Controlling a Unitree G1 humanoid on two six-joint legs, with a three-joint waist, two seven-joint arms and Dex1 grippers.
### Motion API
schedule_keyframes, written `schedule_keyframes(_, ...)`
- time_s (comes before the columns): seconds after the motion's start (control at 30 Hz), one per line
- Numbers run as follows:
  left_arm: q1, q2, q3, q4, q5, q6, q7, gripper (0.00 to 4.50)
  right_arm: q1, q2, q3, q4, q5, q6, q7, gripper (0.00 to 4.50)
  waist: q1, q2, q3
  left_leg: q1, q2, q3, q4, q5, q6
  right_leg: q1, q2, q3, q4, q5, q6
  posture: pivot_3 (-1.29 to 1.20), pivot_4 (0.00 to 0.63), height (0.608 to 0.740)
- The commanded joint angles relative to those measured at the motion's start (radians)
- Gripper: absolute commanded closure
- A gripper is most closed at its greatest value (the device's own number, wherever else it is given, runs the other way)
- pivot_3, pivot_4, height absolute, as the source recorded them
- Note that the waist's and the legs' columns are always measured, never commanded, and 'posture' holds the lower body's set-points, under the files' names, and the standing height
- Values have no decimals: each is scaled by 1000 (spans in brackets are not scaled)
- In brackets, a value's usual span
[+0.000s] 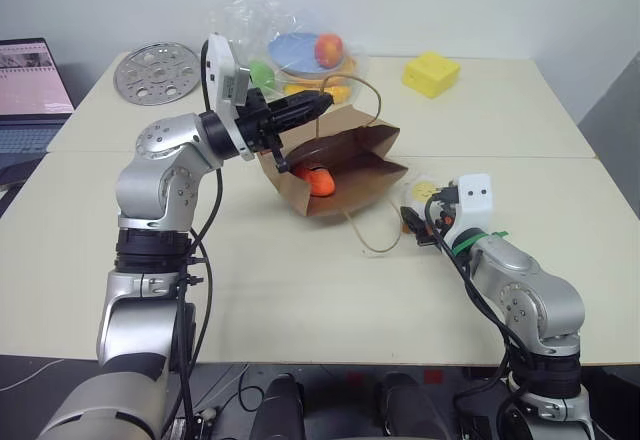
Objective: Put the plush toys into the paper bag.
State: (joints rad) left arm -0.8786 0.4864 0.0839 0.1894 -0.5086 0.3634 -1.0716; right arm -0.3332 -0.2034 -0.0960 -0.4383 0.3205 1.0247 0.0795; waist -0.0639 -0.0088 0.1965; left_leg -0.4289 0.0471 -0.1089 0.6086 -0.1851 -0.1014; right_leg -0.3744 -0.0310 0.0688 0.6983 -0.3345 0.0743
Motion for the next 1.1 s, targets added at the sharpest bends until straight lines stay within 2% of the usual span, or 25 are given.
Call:
schedule_keyframes(0.03, -19, 9, 14, -23, -8, -14, 0, 4500, -8, -8, -1, 20, -21, -33, -2, 37, 5, 0, 0, 0, 0, 0, 0, 0, 0, 0, 0, 0, 0, 0, 0, 0, 150, 740)
schedule_keyframes(0.07, -18, 9, 14, -24, -7, -14, 1, 4500, -9, -15, 3, 31, -31, -44, 0, 37, 5, 0, 0, 0, 0, 0, 0, 0, 0, 0, 0, 0, 0, 0, 0, 0, 150, 740)
schedule_keyframes(0.17, -18, 9, 14, -26, -7, -13, 3, 4500, -5, -51, 21, 52, -67, -76, 13, 680, 6, 0, 0, 0, 0, 0, 0, 0, 0, 0, 0, 0, 0, 0, 0, 0, 150, 740)
schedule_keyframes(0.5, -15, 11, 12, -29, -8, -11, 6, 4500, 21, -133, 6, 23, -91, -168, 79, 4355, 7, 0, 0, 0, 0, 0, 0, 0, 0, 0, 0, 0, 0, 0, 0, 0, 150, 740)
schedule_keyframes(0.57, -16, 12, 11, -26, -5, -13, 4, 4500, 17, -147, -23, -3, -38, -180, 137, 4475, 7, 0, 0, 0, 0, 0, 0, 0, 0, 0, 0, 0, 0, 0, 0, 0, 150, 740)
schedule_keyframes(0.67, -18, 14, 12, -21, -6, -13, 1, 4500, 22, -236, -34, -44, 0, -187, 244, 4475, 7, 0, 0, 0, 0, 0, 0, 0, 0, 0, 0, 0, 0, 0, 0, 0, 150, 740)
schedule_keyframes(0.77, -23, 14, 9, -7, -1, -20, -5, 4500, -7, -374, -129, -132, 180, -108, 429, 4475, 8, 0, 0, 0, 0, 0, 0, 0, 0, 0, 0, 0, 0, 0, 0, 0, 150, 740)
schedule_keyframes(0.9, -30, 11, 8, 0, 2, -21, -8, 4500, -32, -477, -149, -213, 368, -2, 546, 4475, 8, 0, 0, 0, 0, 0, 0, 0, 0, 1, 0, -1, -1, 0, 0, 0, 150, 740)
schedule_keyframes(0.97, -31, 10, 8, -1, 2, -21, -11, 4500, -46, -489, -127, -232, 410, 24, 549, 4475, 6, 0, 0, 1, 0, 0, 0, 0, 0, 1, 0, 0, -1, 0, 0, 0, 150, 740)
schedule_keyframes(1.1, -34, 2, 5, -4, 1, -17, -8, 4500, -128, -401, -24, -204, 395, 33, 453, 4475, 5, 0, 0, 1, 0, 0, 1, 0, 0, 1, 0, 0, 0, 0, 0, 0, 150, 740)
